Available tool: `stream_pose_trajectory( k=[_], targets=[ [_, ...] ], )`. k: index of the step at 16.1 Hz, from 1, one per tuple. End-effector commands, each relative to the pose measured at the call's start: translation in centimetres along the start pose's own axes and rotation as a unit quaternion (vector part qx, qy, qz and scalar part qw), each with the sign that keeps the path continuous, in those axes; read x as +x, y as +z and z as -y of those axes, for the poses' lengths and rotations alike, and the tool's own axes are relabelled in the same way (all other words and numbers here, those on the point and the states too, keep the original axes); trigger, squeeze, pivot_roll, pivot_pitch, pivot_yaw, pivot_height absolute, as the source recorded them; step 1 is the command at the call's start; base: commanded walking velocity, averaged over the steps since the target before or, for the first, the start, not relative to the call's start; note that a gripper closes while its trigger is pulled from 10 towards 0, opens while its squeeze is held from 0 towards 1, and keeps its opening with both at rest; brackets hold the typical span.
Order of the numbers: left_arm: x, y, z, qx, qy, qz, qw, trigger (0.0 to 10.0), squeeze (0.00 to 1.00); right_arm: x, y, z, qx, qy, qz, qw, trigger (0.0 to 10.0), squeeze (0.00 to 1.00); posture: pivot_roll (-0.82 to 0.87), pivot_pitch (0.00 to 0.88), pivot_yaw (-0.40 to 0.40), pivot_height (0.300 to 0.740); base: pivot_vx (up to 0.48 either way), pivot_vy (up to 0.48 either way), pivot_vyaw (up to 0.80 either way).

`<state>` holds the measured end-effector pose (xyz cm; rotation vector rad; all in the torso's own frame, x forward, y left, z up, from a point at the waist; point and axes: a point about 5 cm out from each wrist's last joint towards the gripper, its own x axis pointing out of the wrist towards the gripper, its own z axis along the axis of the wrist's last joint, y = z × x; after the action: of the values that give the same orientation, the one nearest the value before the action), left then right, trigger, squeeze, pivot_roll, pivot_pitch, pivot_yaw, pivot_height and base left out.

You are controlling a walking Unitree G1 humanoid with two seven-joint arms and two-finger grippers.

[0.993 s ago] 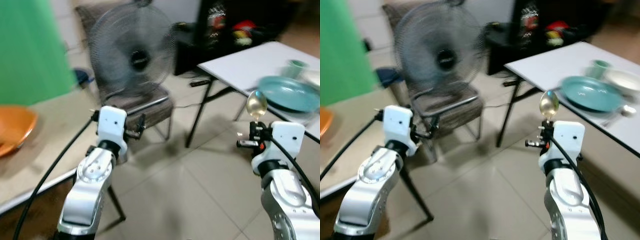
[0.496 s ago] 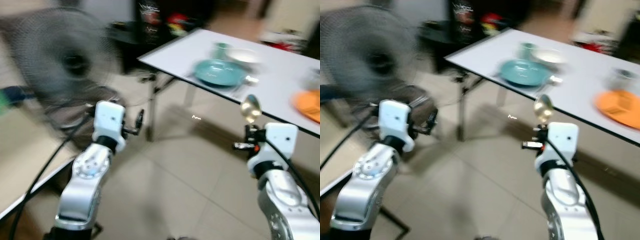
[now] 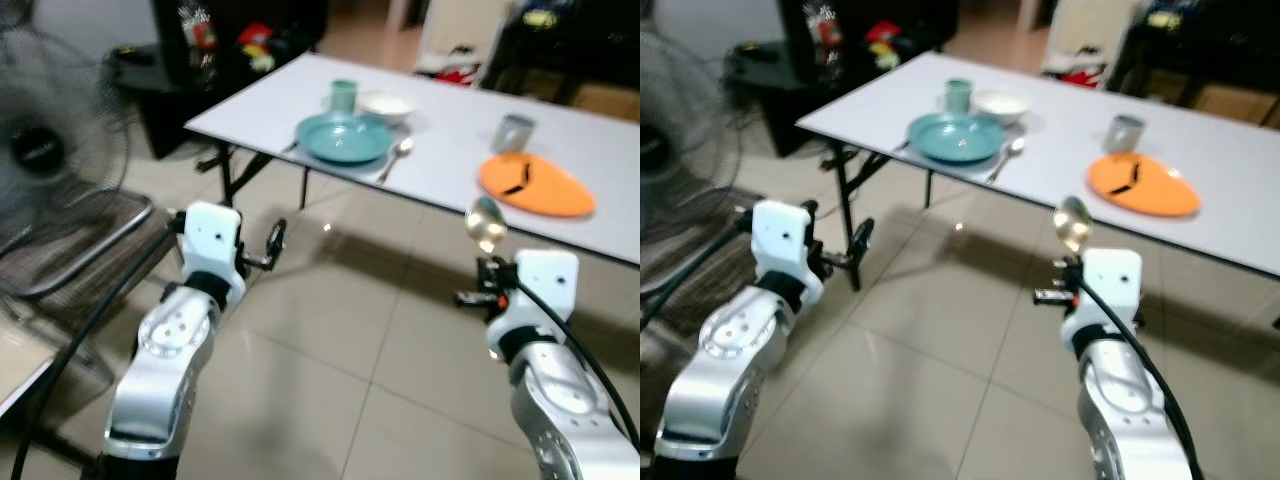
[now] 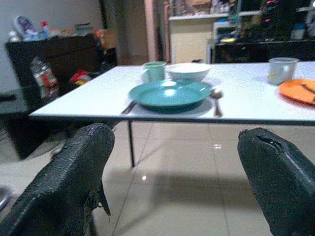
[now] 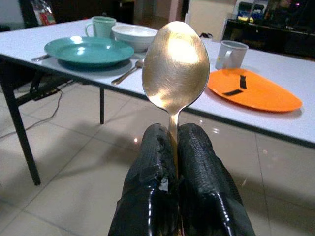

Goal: Setting the table

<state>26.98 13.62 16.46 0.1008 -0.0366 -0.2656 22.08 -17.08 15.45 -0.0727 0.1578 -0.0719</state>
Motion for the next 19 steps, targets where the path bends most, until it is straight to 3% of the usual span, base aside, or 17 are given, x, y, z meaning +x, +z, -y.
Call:
stream_pose_trajectory(
  k=[1,4,8,15,19],
  targets=[
    [0.08,0.13,0.37,-0.005,-0.011,0.002,1.0,10.0,0.0,0.09,0.54,0.26,-0.016,-0.005,0.014,1.0,10.0,0.0,-0.01,0.0,-0.022,0.74,0.394,0.0,0.0],
    [0.11,0.18,0.53,-0.004,-0.019,0.004,1.0,10.0,0.0,0.41,0.78,0.05,-0.022,0.002,0.02,1.0,10.0,0.0,0.0,0.0,-0.028,0.74,0.434,0.0,0.0],
    [0.0,0.2,0.66,-0.001,-0.026,0.006,1.0,10.0,0.0,0.61,0.67,0.32,-0.023,-0.003,0.016,1.0,10.0,0.0,0.0,0.0,-0.028,0.74,0.437,0.0,-0.74],
    [0.13,0.2,0.97,-0.001,-0.044,0.008,0.999,10.0,0.0,0.43,0.59,0.56,-0.015,-0.012,0.016,1.0,10.0,0.0,-0.01,0.0,-0.019,0.74,0.436,0.0,0.0],
    [0.04,0.12,1.16,-0.002,-0.05,0.007,0.999,10.0,0.0,0.38,0.43,0.68,-0.01,-0.015,0.006,1.0,10.0,0.0,-0.01,0.0,-0.02,0.74,0.434,0.0,-0.8]
  ],
)
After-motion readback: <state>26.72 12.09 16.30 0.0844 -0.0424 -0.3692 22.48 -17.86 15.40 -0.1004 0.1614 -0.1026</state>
